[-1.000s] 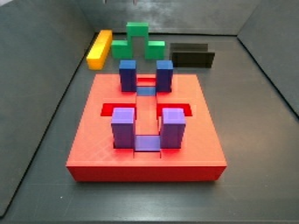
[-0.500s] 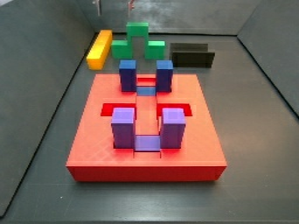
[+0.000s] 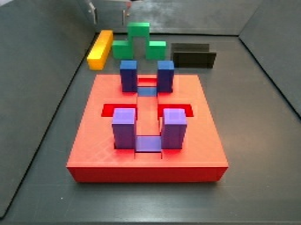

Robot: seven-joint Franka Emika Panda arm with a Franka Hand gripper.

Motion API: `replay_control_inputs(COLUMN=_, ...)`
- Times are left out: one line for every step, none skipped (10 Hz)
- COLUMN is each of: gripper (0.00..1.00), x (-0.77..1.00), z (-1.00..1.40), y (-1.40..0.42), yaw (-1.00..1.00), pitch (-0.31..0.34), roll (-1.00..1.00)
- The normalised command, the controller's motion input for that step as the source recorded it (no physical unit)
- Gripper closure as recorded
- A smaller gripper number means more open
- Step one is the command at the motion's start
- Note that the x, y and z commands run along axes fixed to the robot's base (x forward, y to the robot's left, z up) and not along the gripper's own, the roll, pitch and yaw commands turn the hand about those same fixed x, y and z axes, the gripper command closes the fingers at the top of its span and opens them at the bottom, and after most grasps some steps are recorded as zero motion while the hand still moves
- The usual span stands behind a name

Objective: Pick up the yellow object. Move up. Move to above the board. Insert the yellow object.
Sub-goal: Pick up the yellow object.

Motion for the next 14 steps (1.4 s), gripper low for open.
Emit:
replay_control_inputs(gripper=0.00, x=-0.07, z=-0.38, y=0.00, yaw=0.00, pitch=-0.119, roll=0.00)
replay_control_inputs(gripper=0.00, x=-0.18, z=-0.41, y=-0.02, yaw=0.00, pitch=-0.153, roll=0.00)
replay_control_inputs(gripper=0.00, x=-0.27, z=-0.35, y=0.00, yaw=0.00, pitch=-0.166, roll=0.00)
replay_control_inputs(gripper=0.00, x=-0.27, z=-0.19, y=0.00, yaw=0.00, pitch=-0.149, roll=-0.02)
replay_control_inputs(gripper=0.00, x=-0.17, z=-0.09, y=0.00, yaw=0.00, pitch=-0.163, roll=-0.07)
replay_control_inputs(gripper=0.00, x=-0.12, z=-0.06, y=0.00, yaw=0.00, pitch=-0.191, roll=-0.13)
replay_control_inputs(gripper=0.00, x=-0.15, z=-0.10, y=0.00, yaw=0.00, pitch=-0.221, roll=-0.16)
replay_control_inputs(gripper=0.00, x=-0.08, z=-0.13, y=0.00, yaw=0.00, pitch=-0.243, roll=-0.18)
replay_control_inputs(gripper=0.00, x=0.00, z=-0.14, y=0.00, yaw=0.00, pitch=-0.230, roll=-0.18)
replay_control_inputs(gripper=0.00, x=0.00, z=-0.19, y=0.00, yaw=0.00, pitch=-0.247, roll=-0.17)
replay_control_inputs(gripper=0.00, x=0.00, z=-0.29, y=0.00, yaw=0.00, pitch=-0.267, roll=-0.13)
replay_control_inputs(gripper=0.00, x=-0.03, z=-0.29, y=0.00, yaw=0.00, pitch=-0.269, roll=-0.11)
replay_control_inputs(gripper=0.00, x=0.00, z=-0.24, y=0.00, yaw=0.00, pitch=-0.253, roll=-0.10)
replay_control_inputs(gripper=0.00, x=0.00, z=-0.20, y=0.00, yaw=0.00, pitch=-0.234, roll=-0.09)
